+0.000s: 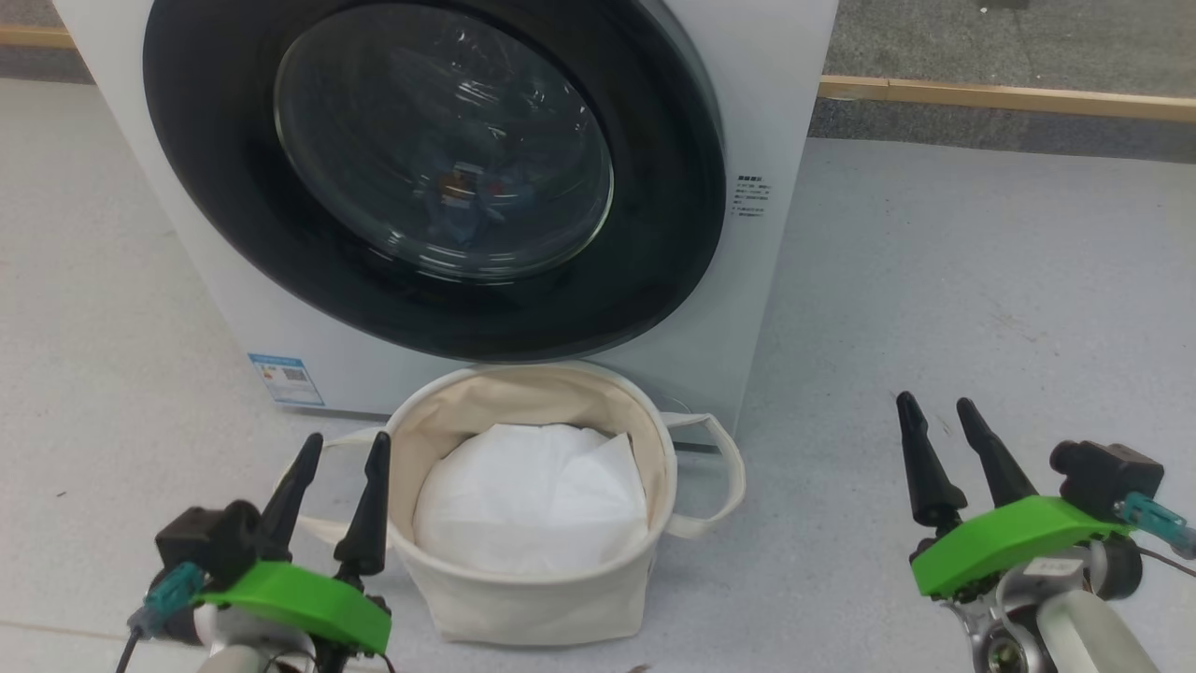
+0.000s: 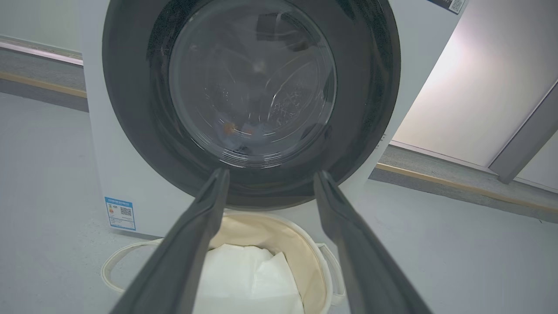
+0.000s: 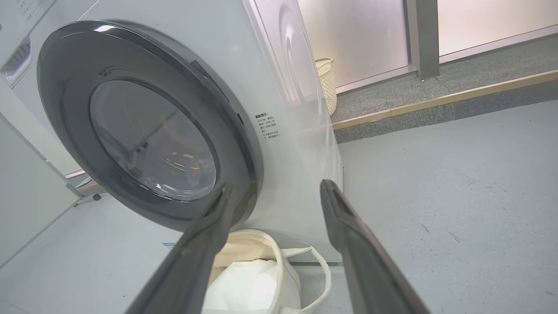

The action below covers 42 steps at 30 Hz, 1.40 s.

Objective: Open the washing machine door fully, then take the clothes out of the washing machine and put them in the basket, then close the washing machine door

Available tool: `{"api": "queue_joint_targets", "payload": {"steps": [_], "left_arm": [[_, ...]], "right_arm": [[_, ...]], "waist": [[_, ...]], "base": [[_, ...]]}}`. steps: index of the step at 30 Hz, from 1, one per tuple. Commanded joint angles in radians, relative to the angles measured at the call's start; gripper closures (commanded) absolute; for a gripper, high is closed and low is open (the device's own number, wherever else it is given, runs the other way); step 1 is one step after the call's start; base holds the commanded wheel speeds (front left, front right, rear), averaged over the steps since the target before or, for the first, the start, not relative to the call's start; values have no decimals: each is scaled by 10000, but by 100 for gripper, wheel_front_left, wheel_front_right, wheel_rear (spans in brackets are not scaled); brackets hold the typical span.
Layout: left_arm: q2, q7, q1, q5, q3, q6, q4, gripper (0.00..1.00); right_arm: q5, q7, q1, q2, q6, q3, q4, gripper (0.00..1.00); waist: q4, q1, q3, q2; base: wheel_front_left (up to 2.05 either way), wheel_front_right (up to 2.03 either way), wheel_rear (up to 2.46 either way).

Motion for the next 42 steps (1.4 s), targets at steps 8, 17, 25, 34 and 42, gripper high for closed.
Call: {"api": "queue_joint_targets", "payload": {"steps": [8, 17, 25, 34, 42], "left_arm": [[392, -371, -817, 1141, 178, -9, -428, 0], [529, -635, -960, 2139, 59, -6, -503, 0], [579, -774, -1029, 2606, 48, -26, -513, 0], [554, -774, -1009, 2542, 172, -46, -461, 0], [580, -774, -932, 2354, 428, -36, -520, 0]], "right_arm": [[-1003, -264, -696, -261, 2, 420, -532, 0], [-1906, -408, -807, -347, 2, 583, -614, 0], [-2339, -483, -780, -383, 2, 507, -576, 0], [-2160, -576, -675, -295, 2, 87, -353, 0], [-2030, -662, -722, -181, 2, -213, -63, 0]], "waist": [[25, 0, 25, 0], [28, 0, 24, 0], [42, 0, 57, 0], [40, 0, 79, 0], [38, 0, 240, 0]], "base": [[0, 0, 0], [0, 0, 0], [0, 0, 0], [0, 0, 0], [0, 0, 0]]}}
